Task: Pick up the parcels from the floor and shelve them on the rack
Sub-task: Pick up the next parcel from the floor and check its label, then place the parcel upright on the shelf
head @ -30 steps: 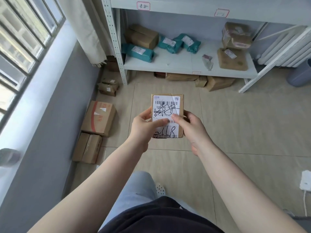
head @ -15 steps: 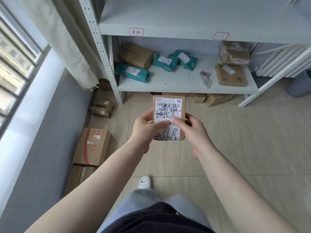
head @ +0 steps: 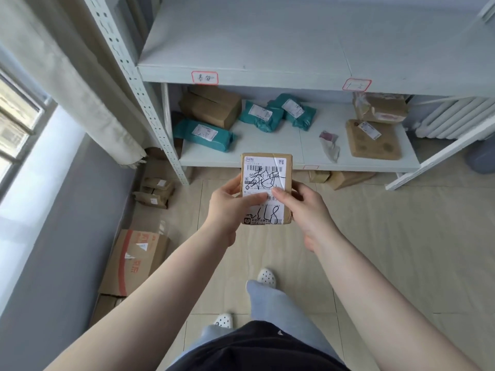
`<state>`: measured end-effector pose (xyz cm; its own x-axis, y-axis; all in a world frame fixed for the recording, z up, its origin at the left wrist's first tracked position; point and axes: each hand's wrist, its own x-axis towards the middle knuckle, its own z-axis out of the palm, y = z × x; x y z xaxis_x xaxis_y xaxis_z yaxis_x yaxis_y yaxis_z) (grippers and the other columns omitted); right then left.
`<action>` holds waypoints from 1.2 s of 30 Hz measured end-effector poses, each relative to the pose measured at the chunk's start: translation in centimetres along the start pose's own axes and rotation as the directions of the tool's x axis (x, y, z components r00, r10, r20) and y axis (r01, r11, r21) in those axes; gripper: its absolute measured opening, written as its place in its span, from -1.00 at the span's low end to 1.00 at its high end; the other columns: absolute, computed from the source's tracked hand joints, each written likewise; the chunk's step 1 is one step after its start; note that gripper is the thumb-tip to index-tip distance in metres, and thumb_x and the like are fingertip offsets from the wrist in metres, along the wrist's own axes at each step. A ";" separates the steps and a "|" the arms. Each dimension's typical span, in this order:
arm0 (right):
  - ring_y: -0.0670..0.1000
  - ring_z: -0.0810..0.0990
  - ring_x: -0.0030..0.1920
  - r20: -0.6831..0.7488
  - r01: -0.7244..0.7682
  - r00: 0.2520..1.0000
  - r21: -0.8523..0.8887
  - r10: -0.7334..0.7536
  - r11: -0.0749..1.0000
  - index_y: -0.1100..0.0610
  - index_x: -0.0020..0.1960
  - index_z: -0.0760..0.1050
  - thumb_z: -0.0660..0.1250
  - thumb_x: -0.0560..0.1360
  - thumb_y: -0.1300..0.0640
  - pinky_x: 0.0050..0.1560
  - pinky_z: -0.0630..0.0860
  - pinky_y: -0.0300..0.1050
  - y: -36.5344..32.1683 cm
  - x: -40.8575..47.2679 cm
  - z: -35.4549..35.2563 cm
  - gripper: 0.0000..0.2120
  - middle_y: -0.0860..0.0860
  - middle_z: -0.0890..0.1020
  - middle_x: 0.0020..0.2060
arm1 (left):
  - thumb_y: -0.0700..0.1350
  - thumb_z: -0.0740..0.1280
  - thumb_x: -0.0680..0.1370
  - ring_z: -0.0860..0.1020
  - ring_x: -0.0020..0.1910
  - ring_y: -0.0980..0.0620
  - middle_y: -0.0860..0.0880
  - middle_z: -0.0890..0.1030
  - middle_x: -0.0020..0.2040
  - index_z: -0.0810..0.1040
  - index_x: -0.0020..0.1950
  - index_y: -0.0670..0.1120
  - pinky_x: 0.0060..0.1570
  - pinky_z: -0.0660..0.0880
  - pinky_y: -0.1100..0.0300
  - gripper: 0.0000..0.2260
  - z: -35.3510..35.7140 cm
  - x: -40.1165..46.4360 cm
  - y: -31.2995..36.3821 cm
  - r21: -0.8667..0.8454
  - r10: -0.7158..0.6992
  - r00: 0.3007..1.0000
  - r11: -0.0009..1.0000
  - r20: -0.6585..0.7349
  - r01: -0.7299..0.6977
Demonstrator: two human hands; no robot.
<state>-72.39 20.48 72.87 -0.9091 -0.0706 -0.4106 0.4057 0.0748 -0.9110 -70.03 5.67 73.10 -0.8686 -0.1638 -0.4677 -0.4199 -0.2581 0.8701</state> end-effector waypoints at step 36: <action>-0.05 0.69 0.01 -0.038 0.057 0.998 0.009 -0.056 0.998 0.08 0.25 0.57 0.42 0.49 0.09 -0.03 0.51 -0.17 -21.2 37.9 0.0 -0.66 -0.04 0.72 0.02 | -0.29 0.49 0.42 0.70 -0.07 -0.07 -0.10 0.74 0.06 0.66 0.21 -0.10 -0.04 0.67 0.05 -0.64 8.1 35.9 22.4 0.016 0.124 0.992 0.992 0.006 -0.124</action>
<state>-115.42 16.22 76.59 -0.9334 -0.0371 -0.3569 0.3543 0.0622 -0.9331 -112.77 1.68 77.04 -0.9154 -0.1890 -0.3555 -0.3131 -0.2209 0.9237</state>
